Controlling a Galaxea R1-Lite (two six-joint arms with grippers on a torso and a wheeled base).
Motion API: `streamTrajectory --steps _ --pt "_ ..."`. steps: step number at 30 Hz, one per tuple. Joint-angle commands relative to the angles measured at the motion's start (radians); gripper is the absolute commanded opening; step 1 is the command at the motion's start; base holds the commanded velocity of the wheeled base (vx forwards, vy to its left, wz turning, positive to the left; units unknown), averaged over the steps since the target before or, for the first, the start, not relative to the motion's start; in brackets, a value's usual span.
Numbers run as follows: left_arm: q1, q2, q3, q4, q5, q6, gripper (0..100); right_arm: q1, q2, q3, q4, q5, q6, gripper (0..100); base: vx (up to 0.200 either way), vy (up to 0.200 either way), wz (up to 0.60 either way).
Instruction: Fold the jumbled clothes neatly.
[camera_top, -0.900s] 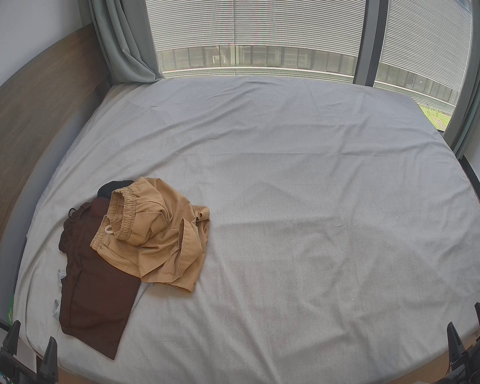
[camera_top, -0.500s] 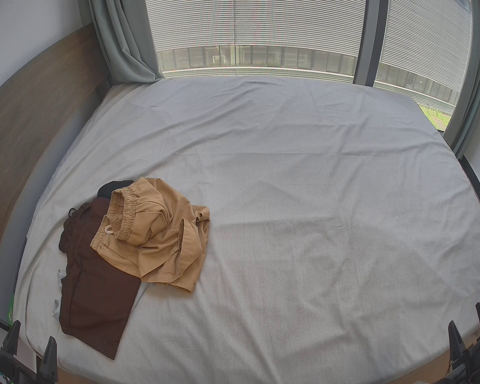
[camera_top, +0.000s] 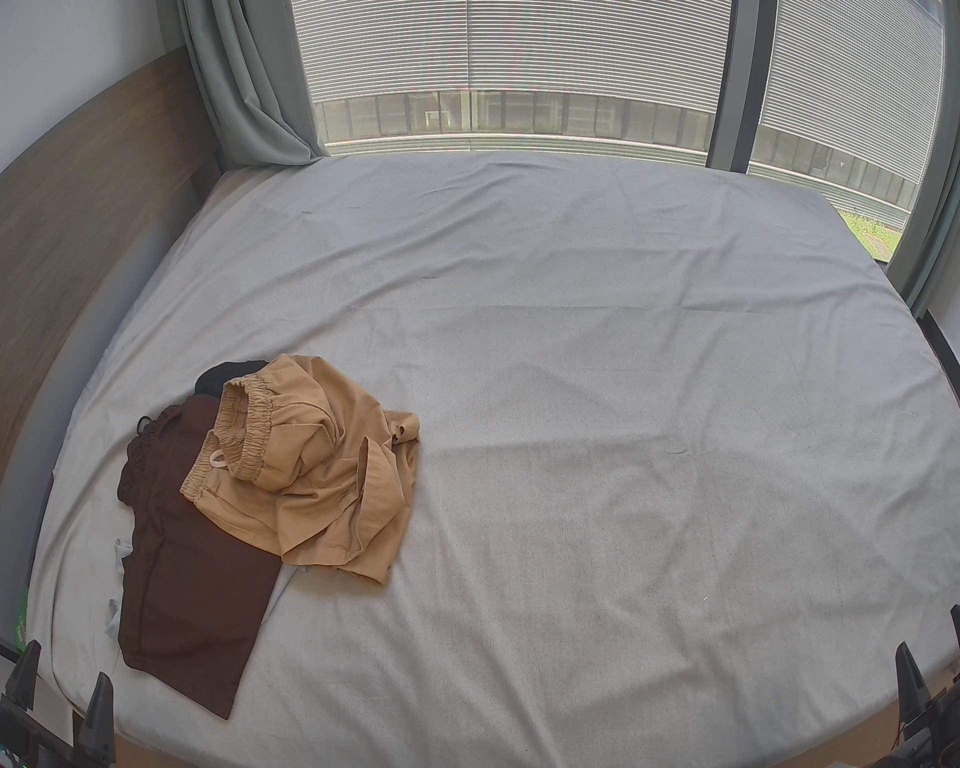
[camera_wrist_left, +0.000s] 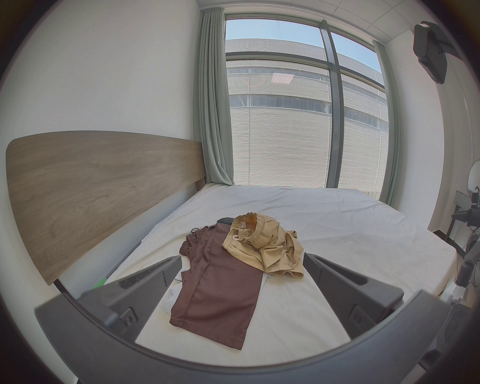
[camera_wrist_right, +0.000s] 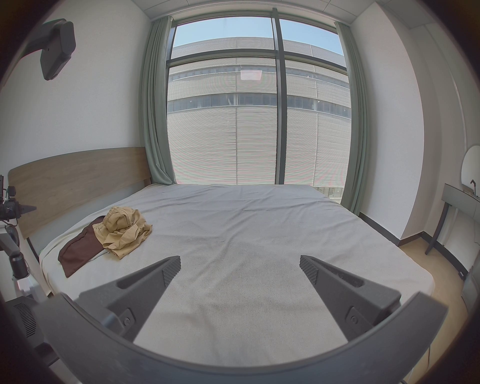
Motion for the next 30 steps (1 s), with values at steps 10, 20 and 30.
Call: streamTrajectory --steps 10,20,30 --pt "0.000 -0.016 -0.030 -0.061 0.011 -0.003 100 0.000 -0.016 0.018 -0.002 0.000 -0.003 100 0.000 0.000 0.00" --pt "-0.021 0.064 -0.110 -0.054 0.022 -0.010 100 0.000 -0.016 0.018 -0.002 0.000 0.001 100 0.000 0.000 0.00" --pt "-0.047 0.173 -0.136 -0.059 -0.004 -0.046 100 0.000 -0.016 0.018 -0.002 0.000 0.003 100 0.000 0.000 0.00"
